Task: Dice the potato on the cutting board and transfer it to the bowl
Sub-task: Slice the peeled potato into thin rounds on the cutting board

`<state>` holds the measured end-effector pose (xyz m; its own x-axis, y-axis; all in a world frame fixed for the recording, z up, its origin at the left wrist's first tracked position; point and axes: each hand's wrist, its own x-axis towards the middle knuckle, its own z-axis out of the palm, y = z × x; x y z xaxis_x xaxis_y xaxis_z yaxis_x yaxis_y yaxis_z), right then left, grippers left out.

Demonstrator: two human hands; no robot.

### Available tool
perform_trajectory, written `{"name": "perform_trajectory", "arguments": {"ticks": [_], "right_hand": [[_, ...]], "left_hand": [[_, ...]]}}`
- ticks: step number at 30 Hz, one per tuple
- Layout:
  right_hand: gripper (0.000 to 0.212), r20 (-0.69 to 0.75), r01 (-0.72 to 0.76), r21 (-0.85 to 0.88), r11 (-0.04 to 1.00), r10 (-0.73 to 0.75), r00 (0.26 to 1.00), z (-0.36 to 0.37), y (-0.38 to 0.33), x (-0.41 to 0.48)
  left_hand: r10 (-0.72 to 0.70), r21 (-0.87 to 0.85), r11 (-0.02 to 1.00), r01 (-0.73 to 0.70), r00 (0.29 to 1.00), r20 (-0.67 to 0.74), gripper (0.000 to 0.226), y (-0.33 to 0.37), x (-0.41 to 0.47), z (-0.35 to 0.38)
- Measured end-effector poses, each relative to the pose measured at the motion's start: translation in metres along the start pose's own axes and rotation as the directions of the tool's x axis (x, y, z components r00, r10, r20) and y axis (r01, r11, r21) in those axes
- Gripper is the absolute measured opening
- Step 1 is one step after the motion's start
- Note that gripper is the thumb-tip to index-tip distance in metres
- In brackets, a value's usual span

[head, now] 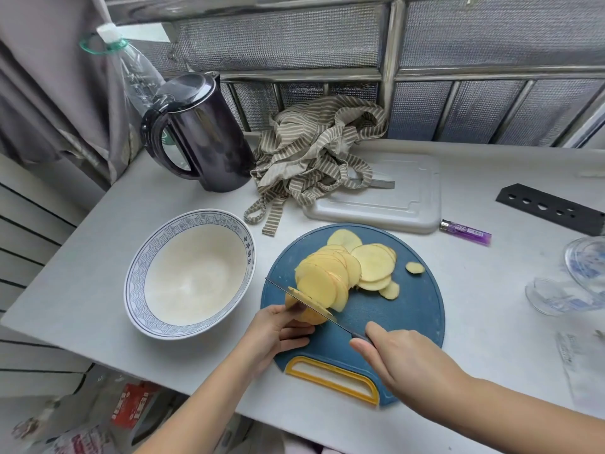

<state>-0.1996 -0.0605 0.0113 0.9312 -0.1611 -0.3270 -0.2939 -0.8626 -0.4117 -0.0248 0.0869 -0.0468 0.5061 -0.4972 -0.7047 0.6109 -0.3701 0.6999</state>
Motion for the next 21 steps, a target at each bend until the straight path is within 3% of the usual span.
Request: {"name": "perform_trajectory", "arguments": {"ticks": [18,21], "right_hand": [[0.040,0.055,-0.053,0.116,0.992,0.047,0.997,0.0080,-0.0024,0.0044],[0.047,0.078,-0.049,0.116,0.992,0.040,0.996,0.0057,-0.0054,0.0034]], "left_hand": [[0.035,0.009,0.999,-0.035,0.999,0.014,0.054,-0.0081,0.0028,-0.0075],[0.036,0.010,0.999,-0.036,0.999,0.025,0.053,-0.0086,0.0032,-0.0079]]}}
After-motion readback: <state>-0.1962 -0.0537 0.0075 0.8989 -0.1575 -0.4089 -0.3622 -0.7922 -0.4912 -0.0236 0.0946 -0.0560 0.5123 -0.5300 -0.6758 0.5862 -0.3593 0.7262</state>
